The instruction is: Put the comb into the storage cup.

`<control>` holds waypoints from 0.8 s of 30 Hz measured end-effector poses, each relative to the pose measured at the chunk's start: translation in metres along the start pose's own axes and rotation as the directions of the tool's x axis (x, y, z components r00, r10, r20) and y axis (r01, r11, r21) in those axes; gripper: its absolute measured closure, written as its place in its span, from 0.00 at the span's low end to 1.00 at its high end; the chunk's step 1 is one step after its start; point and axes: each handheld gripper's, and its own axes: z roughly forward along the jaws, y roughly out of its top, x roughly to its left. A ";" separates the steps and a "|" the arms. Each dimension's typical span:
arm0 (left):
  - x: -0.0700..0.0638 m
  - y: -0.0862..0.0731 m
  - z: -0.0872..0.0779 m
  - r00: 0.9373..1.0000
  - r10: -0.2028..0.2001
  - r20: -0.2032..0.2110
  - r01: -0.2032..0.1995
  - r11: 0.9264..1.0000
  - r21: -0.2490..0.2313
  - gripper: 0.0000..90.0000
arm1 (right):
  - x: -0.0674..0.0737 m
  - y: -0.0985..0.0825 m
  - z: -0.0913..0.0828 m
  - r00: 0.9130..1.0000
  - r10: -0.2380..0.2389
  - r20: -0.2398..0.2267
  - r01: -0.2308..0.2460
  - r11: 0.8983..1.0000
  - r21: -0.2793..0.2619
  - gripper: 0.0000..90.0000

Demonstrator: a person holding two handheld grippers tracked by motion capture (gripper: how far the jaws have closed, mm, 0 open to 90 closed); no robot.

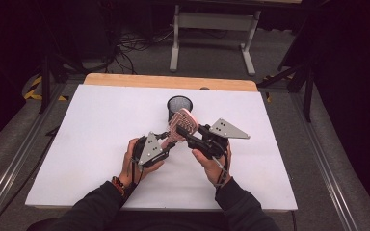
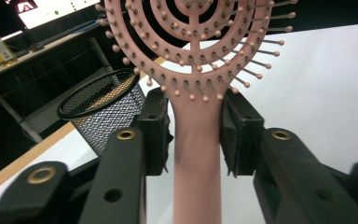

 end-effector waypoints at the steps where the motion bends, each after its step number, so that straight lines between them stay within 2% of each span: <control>1: -0.001 0.000 0.000 1.000 0.001 0.003 -0.001 1.000 0.001 0.69 | 0.000 0.000 0.000 1.000 -0.001 0.001 0.001 1.000 0.001 0.70; 5: -0.002 0.000 0.001 1.000 0.002 0.007 -0.002 1.000 0.000 0.66 | 0.001 -0.001 0.000 1.000 -0.017 0.001 0.017 1.000 0.002 0.70; 12: -0.003 0.001 0.000 1.000 0.002 0.012 -0.002 1.000 0.000 0.59 | 0.001 -0.001 -0.001 1.000 -0.018 0.008 0.018 1.000 0.009 0.70; 17: -0.005 0.001 0.001 1.000 -0.003 0.018 0.003 1.000 0.008 0.46 | 0.000 -0.001 -0.002 0.999 -0.029 0.017 0.029 1.000 0.011 0.70; 22: -0.005 0.001 0.000 0.999 -0.004 0.042 0.003 1.000 0.019 0.35 | -0.002 -0.001 -0.004 0.999 -0.040 0.029 0.040 0.999 0.014 0.70; 24: -0.005 0.001 -0.001 0.998 -0.023 0.060 0.023 1.000 0.005 0.29 | -0.002 0.000 -0.005 0.999 -0.044 0.031 0.044 0.999 0.012 0.70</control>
